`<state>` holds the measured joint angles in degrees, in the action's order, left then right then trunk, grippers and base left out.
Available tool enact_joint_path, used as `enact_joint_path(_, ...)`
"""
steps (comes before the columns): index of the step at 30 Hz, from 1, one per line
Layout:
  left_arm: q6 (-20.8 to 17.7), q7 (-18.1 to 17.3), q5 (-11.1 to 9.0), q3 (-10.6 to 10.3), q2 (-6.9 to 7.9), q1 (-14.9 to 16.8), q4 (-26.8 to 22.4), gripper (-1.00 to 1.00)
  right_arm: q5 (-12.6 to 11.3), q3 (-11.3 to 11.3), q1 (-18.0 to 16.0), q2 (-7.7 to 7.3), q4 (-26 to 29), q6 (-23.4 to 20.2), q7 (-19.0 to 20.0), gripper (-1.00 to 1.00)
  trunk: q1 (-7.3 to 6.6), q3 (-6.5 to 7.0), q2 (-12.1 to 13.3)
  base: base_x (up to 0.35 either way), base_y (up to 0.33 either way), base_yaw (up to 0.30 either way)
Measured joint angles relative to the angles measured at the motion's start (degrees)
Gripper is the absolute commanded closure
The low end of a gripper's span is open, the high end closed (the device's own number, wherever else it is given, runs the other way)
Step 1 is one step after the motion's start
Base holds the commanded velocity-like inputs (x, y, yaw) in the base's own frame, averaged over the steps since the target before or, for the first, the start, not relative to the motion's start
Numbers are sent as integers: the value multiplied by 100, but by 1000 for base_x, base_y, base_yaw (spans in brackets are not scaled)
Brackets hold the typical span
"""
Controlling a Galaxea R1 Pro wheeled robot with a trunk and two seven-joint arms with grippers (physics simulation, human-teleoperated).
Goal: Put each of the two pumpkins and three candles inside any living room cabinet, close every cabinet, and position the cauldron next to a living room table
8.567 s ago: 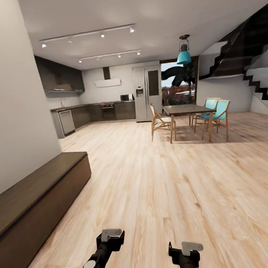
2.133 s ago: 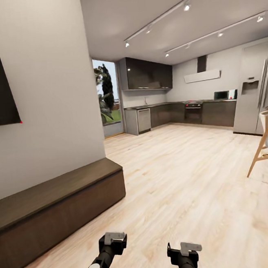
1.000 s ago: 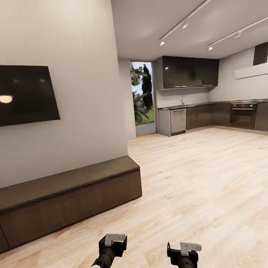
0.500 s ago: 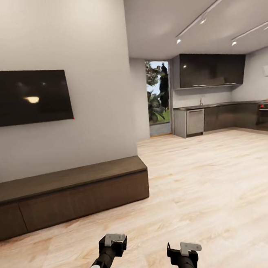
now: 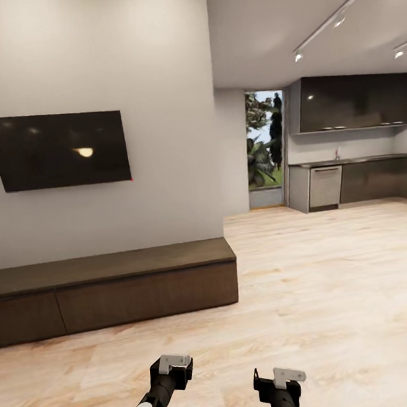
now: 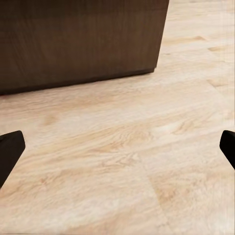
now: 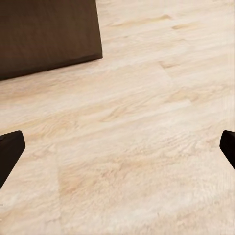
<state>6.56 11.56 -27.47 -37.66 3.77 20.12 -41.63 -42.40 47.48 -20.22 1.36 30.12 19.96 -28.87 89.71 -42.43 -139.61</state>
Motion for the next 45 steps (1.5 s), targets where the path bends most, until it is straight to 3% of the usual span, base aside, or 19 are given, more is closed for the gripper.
enact_joint_path(7,6,0,-12,7,1,0,-1,-100,1,2,0,7,0,0,1,-100,0,32,0,0,-75,270)
enact_joint_path(17,6,1,-32,9,1,1,0,-100,-3,3,1,6,1,1,11,-100,-1,67,0,68,213,183)
enact_joint_path(33,7,6,-8,9,1,2,0,-100,-21,3,2,-2,7,1,19,-100,-1,71,0,87,205,-88)
enact_joint_path(45,16,4,-13,9,1,1,0,-100,10,9,1,9,15,0,-2,-100,0,71,0,10,31,-14)
